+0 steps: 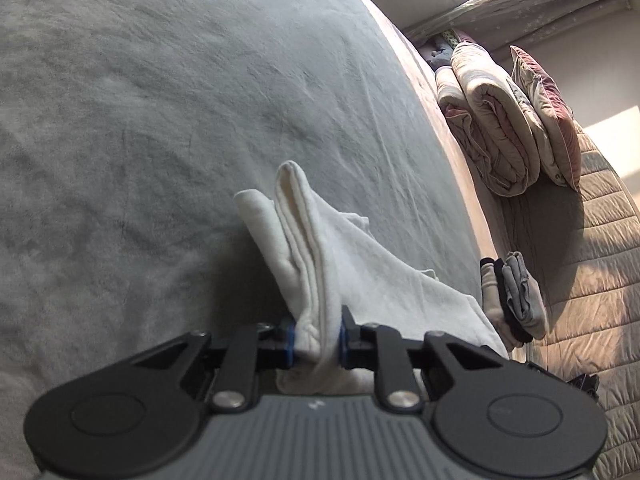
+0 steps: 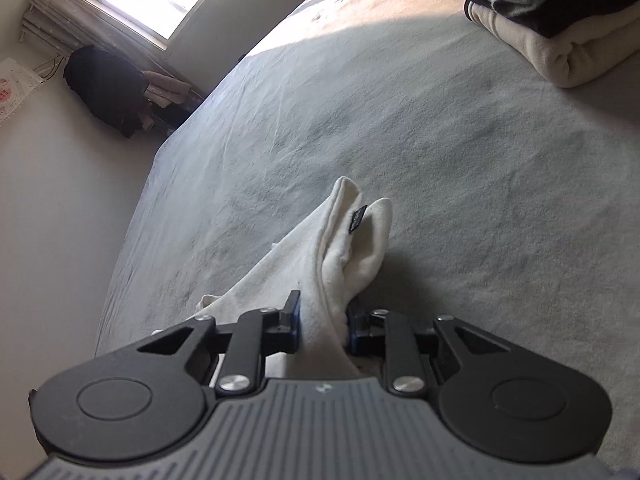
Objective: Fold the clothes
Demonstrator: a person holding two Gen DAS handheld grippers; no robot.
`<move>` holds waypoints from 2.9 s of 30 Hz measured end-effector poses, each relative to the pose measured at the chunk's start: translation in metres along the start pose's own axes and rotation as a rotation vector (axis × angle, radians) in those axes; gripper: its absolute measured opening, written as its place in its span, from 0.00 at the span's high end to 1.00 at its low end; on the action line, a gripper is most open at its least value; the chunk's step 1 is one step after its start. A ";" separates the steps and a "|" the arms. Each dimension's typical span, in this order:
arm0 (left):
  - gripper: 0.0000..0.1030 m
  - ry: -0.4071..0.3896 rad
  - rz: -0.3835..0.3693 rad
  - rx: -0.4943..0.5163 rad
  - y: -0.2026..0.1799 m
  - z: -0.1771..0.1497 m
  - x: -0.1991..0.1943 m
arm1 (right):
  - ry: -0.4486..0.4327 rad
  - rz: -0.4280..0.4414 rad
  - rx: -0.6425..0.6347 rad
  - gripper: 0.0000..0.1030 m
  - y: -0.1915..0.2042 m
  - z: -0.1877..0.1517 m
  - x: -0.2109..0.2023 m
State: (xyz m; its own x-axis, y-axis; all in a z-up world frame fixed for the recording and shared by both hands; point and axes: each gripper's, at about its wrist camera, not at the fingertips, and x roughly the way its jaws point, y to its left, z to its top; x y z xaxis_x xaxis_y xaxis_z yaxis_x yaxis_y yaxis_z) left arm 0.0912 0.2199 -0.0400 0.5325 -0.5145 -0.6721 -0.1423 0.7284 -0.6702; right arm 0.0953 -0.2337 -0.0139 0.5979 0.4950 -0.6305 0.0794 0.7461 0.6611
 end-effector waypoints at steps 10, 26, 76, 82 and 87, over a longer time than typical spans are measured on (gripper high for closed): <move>0.78 0.088 0.073 0.064 0.018 -0.059 -0.016 | 0.099 -0.061 -0.051 0.69 -0.019 -0.059 -0.025; 0.57 -0.030 -0.050 -0.291 0.038 -0.121 -0.051 | 0.012 -0.014 0.250 0.54 -0.042 -0.100 -0.080; 0.98 -0.503 0.190 0.144 0.000 -0.121 -0.020 | -0.470 -0.293 -0.401 0.56 0.005 -0.100 -0.014; 0.97 -0.547 0.159 0.173 -0.001 -0.123 -0.024 | -0.430 -0.280 -0.428 0.55 -0.015 -0.099 -0.003; 0.89 -0.573 0.148 0.263 -0.013 -0.118 -0.019 | -0.462 -0.257 -0.460 0.55 -0.007 -0.097 -0.002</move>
State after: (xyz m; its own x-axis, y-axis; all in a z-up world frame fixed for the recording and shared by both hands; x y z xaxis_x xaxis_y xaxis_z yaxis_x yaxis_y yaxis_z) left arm -0.0159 0.1669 -0.0555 0.8943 -0.1296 -0.4284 -0.0783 0.8971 -0.4349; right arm 0.0160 -0.1971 -0.0568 0.8915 0.1139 -0.4384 -0.0214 0.9774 0.2105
